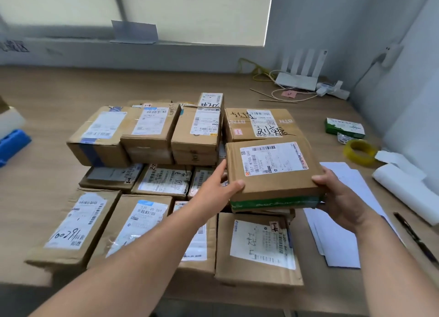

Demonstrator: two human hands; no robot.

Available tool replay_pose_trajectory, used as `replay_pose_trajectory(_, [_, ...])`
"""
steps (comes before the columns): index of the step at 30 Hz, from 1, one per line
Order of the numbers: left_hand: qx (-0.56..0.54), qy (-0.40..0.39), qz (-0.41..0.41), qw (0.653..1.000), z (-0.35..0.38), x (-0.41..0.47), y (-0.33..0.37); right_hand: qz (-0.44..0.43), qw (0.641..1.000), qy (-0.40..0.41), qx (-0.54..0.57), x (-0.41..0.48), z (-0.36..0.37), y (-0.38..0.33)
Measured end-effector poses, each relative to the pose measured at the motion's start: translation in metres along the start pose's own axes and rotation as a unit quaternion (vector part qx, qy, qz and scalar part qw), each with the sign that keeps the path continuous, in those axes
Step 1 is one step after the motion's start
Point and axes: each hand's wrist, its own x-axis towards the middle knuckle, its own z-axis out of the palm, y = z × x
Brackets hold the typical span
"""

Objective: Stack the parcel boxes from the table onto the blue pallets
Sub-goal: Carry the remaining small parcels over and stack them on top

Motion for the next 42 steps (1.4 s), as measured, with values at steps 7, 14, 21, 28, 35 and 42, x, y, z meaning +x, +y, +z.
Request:
replay_pose_trajectory(7, [-0.033,0.017,0.044,0.998,0.003,-0.014,-0.018,-0.011,0.998,-0.045,-0.044,-0.011,-0.007,0.011])
replay_pose_trajectory(14, [-0.035,0.045,0.084,0.995,-0.003,-0.023,-0.018,-0.068,0.996,-0.020,-0.060,-0.018,0.001,0.011])
replay_pose_trajectory(21, [-0.020,0.060,0.138,0.988,-0.052,-0.034,-0.001,-0.134,0.990,-0.003,-0.041,-0.017,0.046,-0.013])
replay_pose_trajectory(28, [0.041,0.119,0.172,0.977,-0.126,-0.056,0.000,-0.155,0.987,-0.007,-0.047,-0.028,0.096,-0.036])
replay_pose_trajectory(35, [0.233,0.214,0.176,0.932,-0.206,-0.087,-0.025,-0.157,0.987,-0.021,-0.042,-0.040,0.178,-0.045])
replay_pose_trajectory(42, [0.350,0.312,0.149,0.871,-0.307,-0.122,-0.056,-0.174,0.983,-0.053,-0.036,-0.035,0.295,-0.063])
